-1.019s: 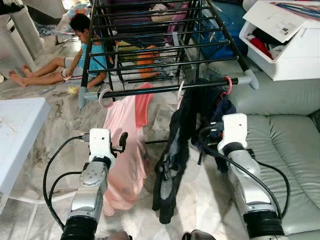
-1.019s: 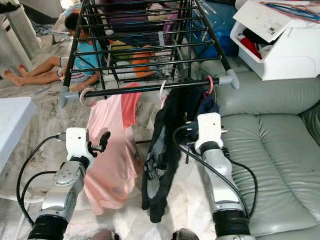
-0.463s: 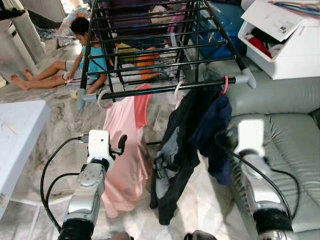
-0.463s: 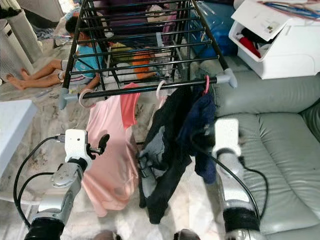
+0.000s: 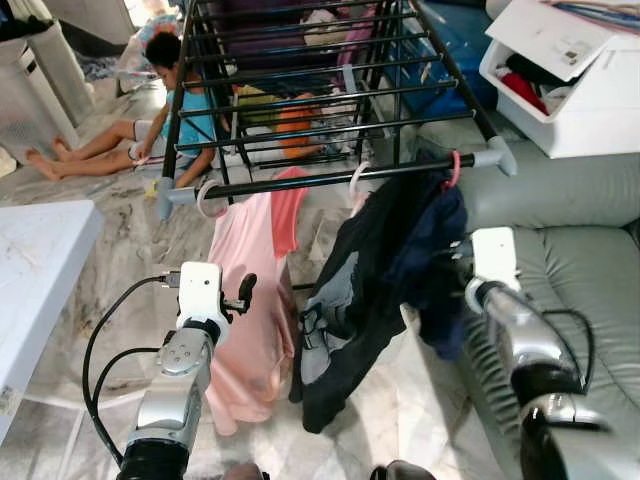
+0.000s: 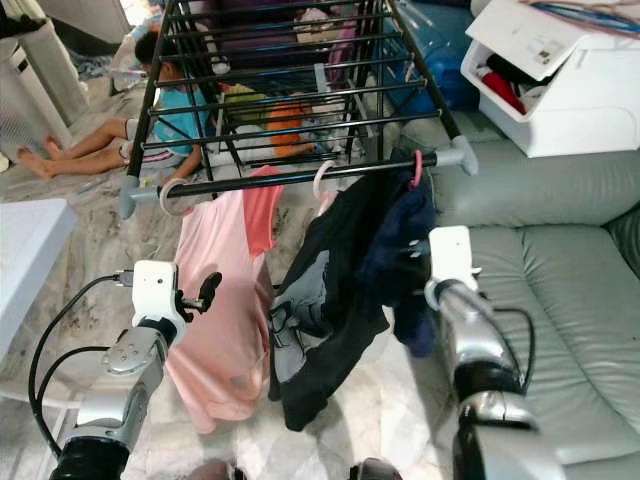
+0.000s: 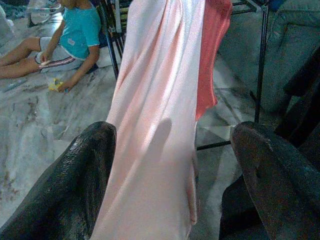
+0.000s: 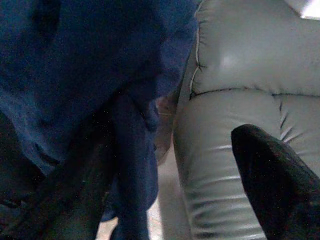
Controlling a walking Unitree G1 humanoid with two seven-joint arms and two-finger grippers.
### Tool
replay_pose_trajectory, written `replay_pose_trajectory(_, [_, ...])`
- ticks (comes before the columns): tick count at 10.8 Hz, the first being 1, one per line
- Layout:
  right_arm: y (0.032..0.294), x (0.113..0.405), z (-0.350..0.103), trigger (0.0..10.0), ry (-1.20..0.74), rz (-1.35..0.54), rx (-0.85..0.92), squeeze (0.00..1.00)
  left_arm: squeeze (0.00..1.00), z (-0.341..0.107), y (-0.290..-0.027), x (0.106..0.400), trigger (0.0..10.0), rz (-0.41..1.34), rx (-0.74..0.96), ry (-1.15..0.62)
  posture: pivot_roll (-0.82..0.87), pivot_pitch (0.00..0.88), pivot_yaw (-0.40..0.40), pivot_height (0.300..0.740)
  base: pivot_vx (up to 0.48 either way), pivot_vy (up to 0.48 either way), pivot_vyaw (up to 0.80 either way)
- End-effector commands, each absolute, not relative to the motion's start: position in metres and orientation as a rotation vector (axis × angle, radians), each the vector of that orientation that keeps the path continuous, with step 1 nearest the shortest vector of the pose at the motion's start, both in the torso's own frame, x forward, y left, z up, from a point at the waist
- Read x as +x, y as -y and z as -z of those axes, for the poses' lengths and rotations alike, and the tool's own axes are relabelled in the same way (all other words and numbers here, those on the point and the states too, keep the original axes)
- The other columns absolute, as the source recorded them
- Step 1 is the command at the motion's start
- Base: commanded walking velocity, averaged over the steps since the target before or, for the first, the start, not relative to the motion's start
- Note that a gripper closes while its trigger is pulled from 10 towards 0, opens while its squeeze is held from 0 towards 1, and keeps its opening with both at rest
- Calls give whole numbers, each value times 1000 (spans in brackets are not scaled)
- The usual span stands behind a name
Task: Hang hanger
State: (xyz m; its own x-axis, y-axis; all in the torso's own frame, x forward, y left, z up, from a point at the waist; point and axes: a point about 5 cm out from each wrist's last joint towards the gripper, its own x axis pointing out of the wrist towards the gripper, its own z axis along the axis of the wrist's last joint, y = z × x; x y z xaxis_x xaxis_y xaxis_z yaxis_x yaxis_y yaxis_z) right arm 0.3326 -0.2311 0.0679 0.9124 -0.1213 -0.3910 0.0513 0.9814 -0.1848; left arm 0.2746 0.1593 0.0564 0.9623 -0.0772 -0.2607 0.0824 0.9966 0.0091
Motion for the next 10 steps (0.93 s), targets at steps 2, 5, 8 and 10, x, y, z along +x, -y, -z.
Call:
replay_pose_trajectory(2, [227, 346, -78, 431, -412, 32, -160, 0, 0, -57, -162, 273, 10000, 80, 19, -280, 16, 22, 69, 740, 0, 0, 0])
replay_pose_trajectory(5, [227, 355, -83, 0, -469, -68, -205, 0, 0, -56, -160, 273, 10000, 86, 12, -301, 22, 31, 63, 740, 0, 0, 0])
replay_pose_trajectory(8, [240, 354, -82, 0, -527, -65, -245, 0, 0, -58, -159, 275, 10000, 84, -3, -317, 15, 46, 51, 740, 0, 0, 0])
replay_pose_trajectory(10, [240, 355, -84, 0, -516, -68, -245, 0, 0, -58, -158, 276, 10000, 83, -8, -319, 15, 49, 49, 740, 0, 0, 0])
